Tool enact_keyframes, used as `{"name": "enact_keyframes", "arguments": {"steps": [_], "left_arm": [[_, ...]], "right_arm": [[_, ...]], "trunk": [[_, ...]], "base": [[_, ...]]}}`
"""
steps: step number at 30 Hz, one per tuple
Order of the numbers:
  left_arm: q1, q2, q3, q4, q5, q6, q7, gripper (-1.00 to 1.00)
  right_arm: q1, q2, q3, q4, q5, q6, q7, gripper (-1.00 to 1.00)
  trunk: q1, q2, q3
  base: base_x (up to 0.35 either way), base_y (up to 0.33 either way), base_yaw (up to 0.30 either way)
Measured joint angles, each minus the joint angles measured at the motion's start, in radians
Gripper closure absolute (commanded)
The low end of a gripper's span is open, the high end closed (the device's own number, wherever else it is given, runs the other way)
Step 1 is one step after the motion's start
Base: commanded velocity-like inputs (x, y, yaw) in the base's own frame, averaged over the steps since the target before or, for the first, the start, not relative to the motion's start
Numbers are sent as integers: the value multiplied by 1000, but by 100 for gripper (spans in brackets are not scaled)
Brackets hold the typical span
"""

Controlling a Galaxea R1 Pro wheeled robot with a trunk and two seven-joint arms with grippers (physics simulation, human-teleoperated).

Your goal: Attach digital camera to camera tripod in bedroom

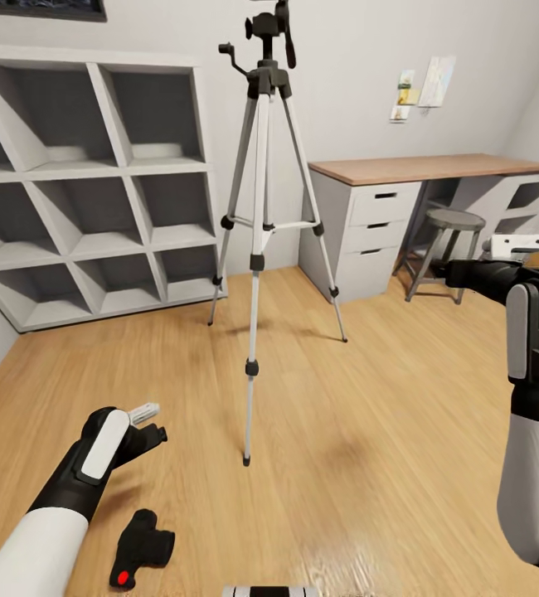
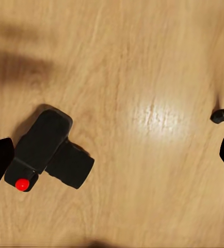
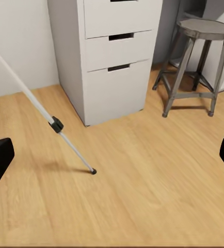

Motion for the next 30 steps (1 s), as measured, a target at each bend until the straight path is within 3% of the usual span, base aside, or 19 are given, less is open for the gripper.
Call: {"name": "enact_keyframes", "arguments": {"steps": [5,10,15,30], "left_arm": [[0,0,0,2,1,0,-1,-100],[-1,0,-1,3,2,0,0,-100],[-4,0,-1,4,3,0,2,-100],[-10,0,-1,3,2,2,5,-100]], "right_arm": [[29,3,4,0,-1,0,0,-100],[130,8,33,-1,1,0,0,-100],[174,9,47,-2,1,0,1,-100],[190,9,51,-3,-1,0,1,-100]], "trunk": [[2,-1,-19],[5,-2,-39],[7,-4,-58],[13,-7,-116]], "base": [[0,0,0],[0,0,0],[0,0,0],[0,0,0]]}}
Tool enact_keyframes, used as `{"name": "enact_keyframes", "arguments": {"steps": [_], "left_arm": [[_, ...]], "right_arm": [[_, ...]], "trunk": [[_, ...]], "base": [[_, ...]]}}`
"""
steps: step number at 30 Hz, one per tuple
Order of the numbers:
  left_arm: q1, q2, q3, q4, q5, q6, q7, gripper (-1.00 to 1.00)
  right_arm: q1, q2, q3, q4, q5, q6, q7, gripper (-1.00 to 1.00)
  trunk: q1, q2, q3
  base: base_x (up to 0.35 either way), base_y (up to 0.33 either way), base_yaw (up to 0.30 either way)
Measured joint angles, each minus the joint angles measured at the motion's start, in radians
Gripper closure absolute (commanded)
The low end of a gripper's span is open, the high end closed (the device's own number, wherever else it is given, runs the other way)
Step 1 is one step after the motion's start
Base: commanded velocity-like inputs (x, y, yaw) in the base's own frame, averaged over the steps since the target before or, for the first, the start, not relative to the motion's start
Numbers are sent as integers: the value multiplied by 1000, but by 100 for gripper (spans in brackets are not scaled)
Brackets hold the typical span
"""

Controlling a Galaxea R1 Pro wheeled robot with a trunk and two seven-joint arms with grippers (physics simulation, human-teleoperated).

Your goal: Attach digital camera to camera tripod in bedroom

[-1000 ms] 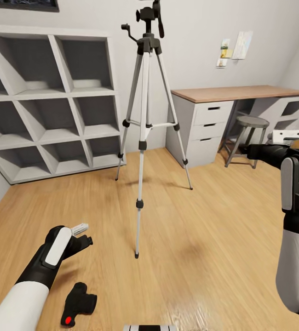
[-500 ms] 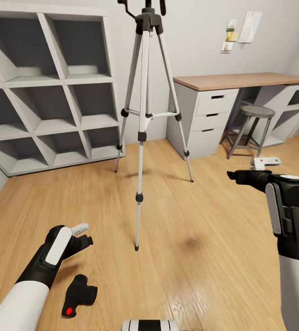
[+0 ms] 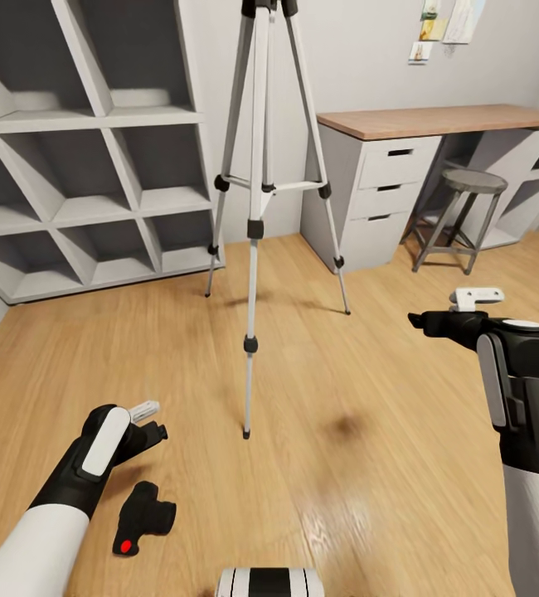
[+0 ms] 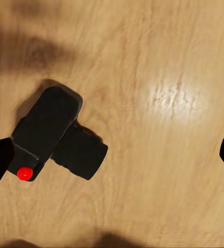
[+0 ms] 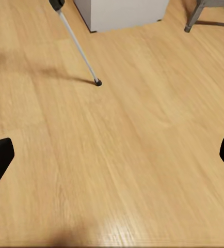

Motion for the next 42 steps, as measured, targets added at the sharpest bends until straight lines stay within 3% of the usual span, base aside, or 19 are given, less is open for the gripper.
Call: {"name": "enact_keyframes", "arguments": {"steps": [32,42], "left_arm": [[-43,0,0,-16,2,12,1,-100],[-49,1,1,-69,4,34,1,-100]], "right_arm": [[9,2,1,0,0,0,-5,-100],[73,16,-2,5,-8,0,-4,-100]], "trunk": [[14,-8,-124],[19,-10,-163]], "base": [[0,0,0],[0,0,0]]}}
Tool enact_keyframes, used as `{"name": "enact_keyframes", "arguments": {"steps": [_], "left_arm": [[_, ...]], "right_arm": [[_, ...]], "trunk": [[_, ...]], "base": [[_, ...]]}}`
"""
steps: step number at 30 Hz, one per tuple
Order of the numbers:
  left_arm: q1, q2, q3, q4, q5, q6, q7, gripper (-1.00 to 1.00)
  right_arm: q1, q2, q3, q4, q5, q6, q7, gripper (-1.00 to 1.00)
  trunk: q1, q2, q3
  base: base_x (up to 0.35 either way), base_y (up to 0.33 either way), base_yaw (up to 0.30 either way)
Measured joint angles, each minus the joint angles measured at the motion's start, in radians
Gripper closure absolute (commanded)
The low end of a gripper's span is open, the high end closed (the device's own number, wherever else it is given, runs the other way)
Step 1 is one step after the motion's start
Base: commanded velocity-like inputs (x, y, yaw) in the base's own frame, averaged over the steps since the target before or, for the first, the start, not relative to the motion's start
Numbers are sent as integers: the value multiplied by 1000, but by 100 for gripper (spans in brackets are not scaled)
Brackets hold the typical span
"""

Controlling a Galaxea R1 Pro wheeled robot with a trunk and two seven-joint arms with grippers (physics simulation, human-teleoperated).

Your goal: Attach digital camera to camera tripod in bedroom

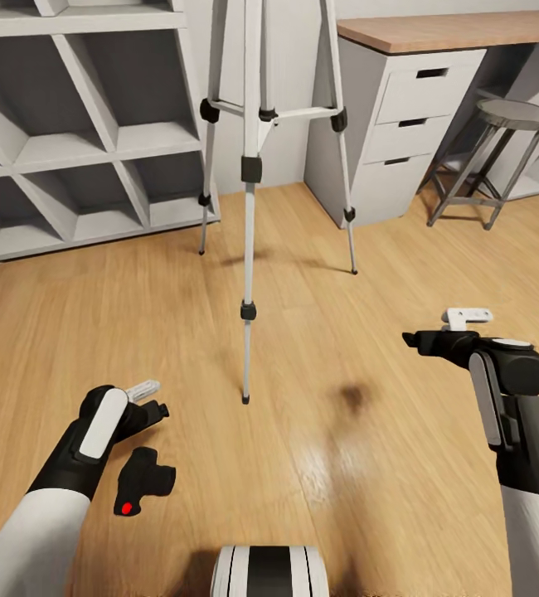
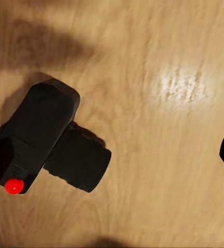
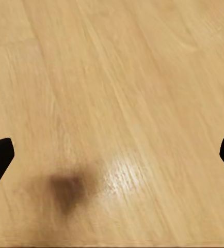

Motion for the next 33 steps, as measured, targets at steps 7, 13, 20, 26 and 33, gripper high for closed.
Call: {"name": "enact_keyframes", "arguments": {"steps": [7,13,20,26,33], "left_arm": [[1,-1,0,-12,1,12,-1,-100],[1,-1,2,-20,1,17,-2,-100],[3,-1,17,-39,2,19,-2,-100],[4,-1,24,-46,1,21,-2,-100],[6,-1,27,-51,2,22,-2,-100]], "right_arm": [[47,46,0,12,2,0,-5,-100],[105,71,-1,57,1,0,-3,-100],[198,80,-1,82,2,-6,-5,-100],[253,84,-1,89,2,-53,-7,-100],[269,88,1,36,1,-79,-8,-100]], "trunk": [[3,-2,-27],[6,-3,-50],[9,-5,-77],[12,-6,-101],[15,-8,-128]], "base": [[0,0,0],[0,0,0],[0,0,0],[0,0,0],[0,0,0]]}}
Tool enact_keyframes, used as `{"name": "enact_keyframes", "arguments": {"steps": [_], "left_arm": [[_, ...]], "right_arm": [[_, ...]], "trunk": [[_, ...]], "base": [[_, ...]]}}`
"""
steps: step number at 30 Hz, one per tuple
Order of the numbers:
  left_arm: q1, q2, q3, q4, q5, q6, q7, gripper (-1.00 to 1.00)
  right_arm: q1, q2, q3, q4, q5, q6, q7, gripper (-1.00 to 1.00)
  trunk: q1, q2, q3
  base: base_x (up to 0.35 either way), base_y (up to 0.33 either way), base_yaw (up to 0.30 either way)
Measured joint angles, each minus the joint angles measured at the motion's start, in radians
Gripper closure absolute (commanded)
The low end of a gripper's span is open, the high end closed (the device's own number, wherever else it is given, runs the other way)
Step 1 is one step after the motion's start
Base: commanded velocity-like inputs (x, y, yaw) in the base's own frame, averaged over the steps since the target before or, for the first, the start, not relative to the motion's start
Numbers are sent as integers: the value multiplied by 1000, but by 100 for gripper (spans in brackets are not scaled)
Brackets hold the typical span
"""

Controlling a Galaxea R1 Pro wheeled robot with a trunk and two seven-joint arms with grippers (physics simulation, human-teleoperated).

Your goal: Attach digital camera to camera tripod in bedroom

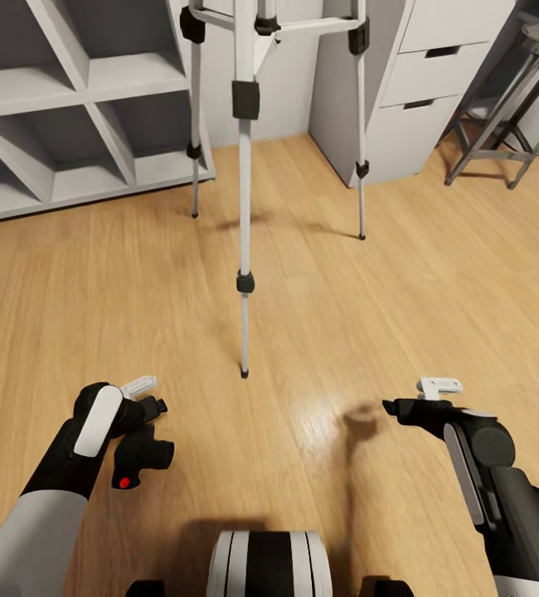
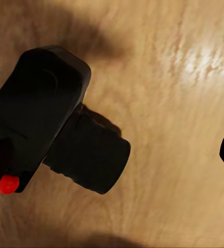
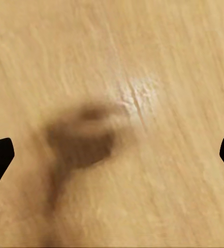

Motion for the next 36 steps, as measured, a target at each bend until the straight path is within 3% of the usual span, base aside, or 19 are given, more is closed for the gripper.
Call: {"name": "enact_keyframes", "arguments": {"steps": [7,12,15,16,18,19,22,23,25,26,27,36], "left_arm": [[0,-1,1,-2,1,1,0,-100],[-3,-4,1,-6,1,1,0,-100],[-1,-6,2,-33,-1,1,1,-100],[-1,-6,2,-34,-1,1,1,-100],[1,-6,2,-65,-2,2,1,-100],[1,-6,2,-66,-2,3,1,-100],[4,-7,2,-120,-4,20,2,-100],[4,-7,2,-121,-4,21,2,-100],[6,-8,2,-150,-4,34,2,-100],[6,-8,2,-150,-4,34,2,-100],[7,-9,1,-161,-4,38,3,-100],[7,-9,1,-161,-4,39,2,-100]], "right_arm": [[-98,-4,-15,-29,0,-5,-5,-100],[-194,-12,-51,-37,1,9,-9,-100],[-270,-28,-64,-40,1,17,-8,-100],[-272,-28,-64,-40,1,17,-8,-100],[-333,-55,-69,-41,3,20,-8,-100],[-334,-55,-69,-41,2,20,-8,-100],[-420,-116,-73,-42,5,23,-6,-100],[-422,-116,-73,-42,2,23,-6,-100],[-469,-163,-74,-42,5,26,-3,-100],[-470,-163,-74,-42,2,26,-3,-100],[-490,-186,-75,-42,4,27,-2,-100],[-490,-186,-75,-42,2,28,-2,-100]], "trunk": [[3,-2,-27],[5,-3,-46],[5,-3,-46],[5,-3,-47],[5,-3,-46],[5,-3,-47],[5,-3,-46],[5,-3,-47],[5,-3,-46],[5,-3,-47],[5,-3,-46],[5,-3,-47]], "base": [[0,0,0],[0,0,0],[0,0,0],[0,0,0],[0,0,0],[0,0,0],[0,0,0],[0,0,0],[0,0,0],[0,0,0],[0,0,0],[0,0,0]]}}
